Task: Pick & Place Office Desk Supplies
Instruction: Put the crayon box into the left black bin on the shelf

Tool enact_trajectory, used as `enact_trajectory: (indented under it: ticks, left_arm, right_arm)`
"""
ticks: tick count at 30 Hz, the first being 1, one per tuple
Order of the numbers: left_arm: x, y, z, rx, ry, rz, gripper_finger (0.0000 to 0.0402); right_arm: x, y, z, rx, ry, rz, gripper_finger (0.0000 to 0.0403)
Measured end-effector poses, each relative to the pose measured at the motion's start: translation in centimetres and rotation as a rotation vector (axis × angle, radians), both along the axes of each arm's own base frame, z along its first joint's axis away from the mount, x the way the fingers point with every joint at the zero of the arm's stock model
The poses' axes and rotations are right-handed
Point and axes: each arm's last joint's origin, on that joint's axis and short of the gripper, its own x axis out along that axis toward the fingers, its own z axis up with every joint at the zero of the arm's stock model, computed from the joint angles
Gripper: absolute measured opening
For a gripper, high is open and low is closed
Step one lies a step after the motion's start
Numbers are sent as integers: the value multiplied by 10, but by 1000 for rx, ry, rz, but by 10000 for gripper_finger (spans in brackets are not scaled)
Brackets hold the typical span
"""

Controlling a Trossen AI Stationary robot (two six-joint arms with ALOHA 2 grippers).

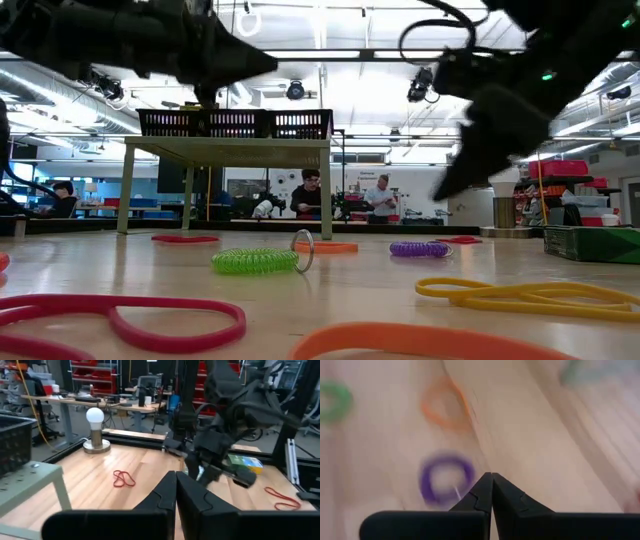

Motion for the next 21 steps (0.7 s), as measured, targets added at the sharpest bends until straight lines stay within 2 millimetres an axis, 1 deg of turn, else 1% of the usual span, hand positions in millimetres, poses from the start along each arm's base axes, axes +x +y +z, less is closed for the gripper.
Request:
enact_trajectory:
  ticks: [2, 7, 10, 12, 14, 16, 18, 21]
  left_arm:
    - [4, -2, -7, 0, 9, -8, 12]
    - [9, -14, -20, 7, 43, -43, 11]
    - [8, -19, -23, 16, 46, -62, 11]
    - [8, -21, -22, 10, 33, -68, 11]
    - [8, -21, -21, 14, 26, -70, 11]
    - [8, -21, -20, 14, 18, -70, 11]
    - [8, -20, -20, 15, 20, -67, 11]
    - [8, -20, -21, 15, 21, -69, 11]
  right_arm:
    - [-12, 1, 8, 23, 121, -37, 13]
    - [-49, 3, 37, 57, 436, -189, 13]
    - [-70, 5, 45, 100, 589, -283, 13]
    - [-82, 6, 42, 150, 669, -330, 12]
    - [-92, 5, 30, 183, 741, -366, 9]
    - [-99, 4, 17, 202, 760, -386, 5]
    - [-102, 3, 5, 241, 750, -392, 4]
    - [-98, 5, -3, 321, 707, -370, 6]
